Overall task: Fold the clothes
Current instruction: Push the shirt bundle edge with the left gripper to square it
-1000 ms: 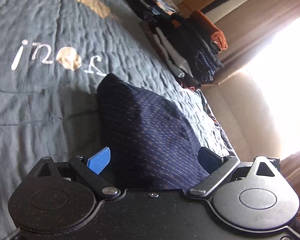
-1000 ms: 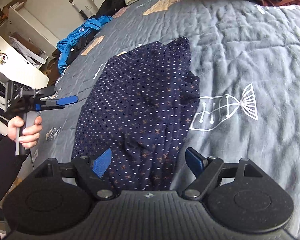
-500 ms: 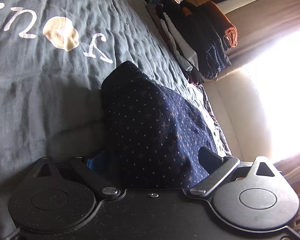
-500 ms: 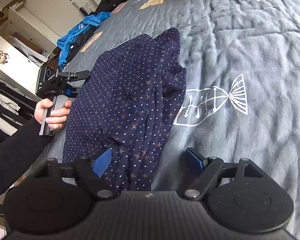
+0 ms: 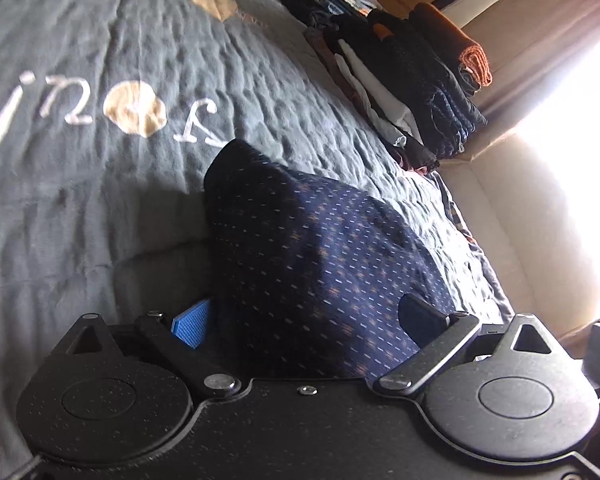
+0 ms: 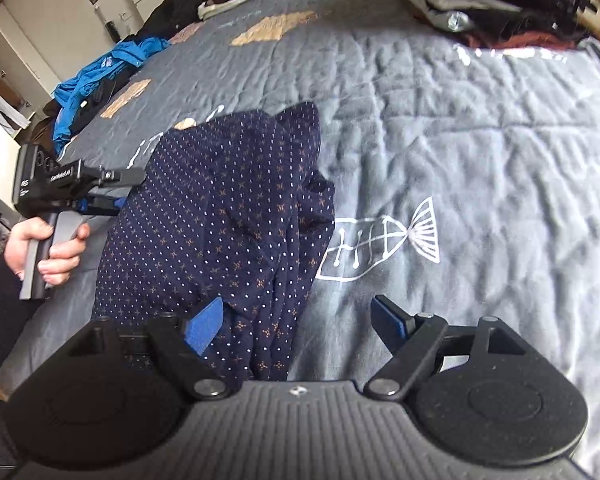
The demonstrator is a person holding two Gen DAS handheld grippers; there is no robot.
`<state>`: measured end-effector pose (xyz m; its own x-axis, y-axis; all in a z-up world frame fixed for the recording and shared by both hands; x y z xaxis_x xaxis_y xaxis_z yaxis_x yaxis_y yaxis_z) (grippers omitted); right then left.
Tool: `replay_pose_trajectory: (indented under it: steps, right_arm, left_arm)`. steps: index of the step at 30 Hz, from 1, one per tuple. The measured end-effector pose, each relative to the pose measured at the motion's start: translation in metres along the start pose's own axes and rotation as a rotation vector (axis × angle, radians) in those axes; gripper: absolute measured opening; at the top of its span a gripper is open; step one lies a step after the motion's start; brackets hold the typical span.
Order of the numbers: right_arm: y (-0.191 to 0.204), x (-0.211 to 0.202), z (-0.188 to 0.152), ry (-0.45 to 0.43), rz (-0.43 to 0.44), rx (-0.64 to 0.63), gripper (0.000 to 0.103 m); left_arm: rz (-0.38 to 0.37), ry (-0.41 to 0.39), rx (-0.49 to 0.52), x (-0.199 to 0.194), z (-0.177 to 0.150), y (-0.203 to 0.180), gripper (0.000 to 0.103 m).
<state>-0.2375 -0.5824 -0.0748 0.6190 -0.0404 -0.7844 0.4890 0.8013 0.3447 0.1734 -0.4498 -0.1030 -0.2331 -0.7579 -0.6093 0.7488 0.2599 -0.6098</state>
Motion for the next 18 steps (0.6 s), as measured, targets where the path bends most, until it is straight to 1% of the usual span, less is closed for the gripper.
replay_pose_trajectory:
  steps: [1, 3, 6, 8, 11, 14, 18]
  right_arm:
    - [0.002, -0.003, 0.0, -0.01, -0.008, -0.003, 0.08]
    - [0.005, -0.007, 0.0, -0.028, -0.019, -0.007, 0.08]
    - [0.011, -0.009, 0.0, -0.039, 0.001, -0.007, 0.08]
    - [0.014, -0.011, 0.0, -0.043, 0.019, -0.014, 0.08]
    - [0.017, -0.011, 0.002, -0.039, 0.035, -0.024, 0.08]
    - [0.012, -0.011, 0.002, -0.033, 0.047, -0.026, 0.08]
    - [-0.009, 0.001, 0.002, 0.023, 0.152, 0.001, 0.08]
  left_arm:
    - [0.018, -0.008, 0.02, -0.006, -0.003, -0.009, 0.097]
    - [0.022, -0.017, 0.052, -0.016, -0.009, -0.025, 0.097]
    - [0.024, -0.025, 0.088, -0.025, -0.015, -0.041, 0.097]
    - [0.041, -0.03, 0.081, -0.027, -0.015, -0.039, 0.097]
    - [0.054, -0.035, 0.04, -0.026, -0.014, -0.027, 0.097]
    - [0.074, -0.028, 0.018, -0.021, -0.013, -0.018, 0.097]
    - [0.074, -0.019, 0.008, -0.019, -0.015, -0.008, 0.097]
Point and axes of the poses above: each gripper's, at about its wrist camera, not at the fingertips, and x roughly the way its jaws point, y to its left, z to its top, the point moved 3 cm from there along x, roughly the way its jaws point, and after that the axes turned 1 degree about y, right-handed, at the moved point
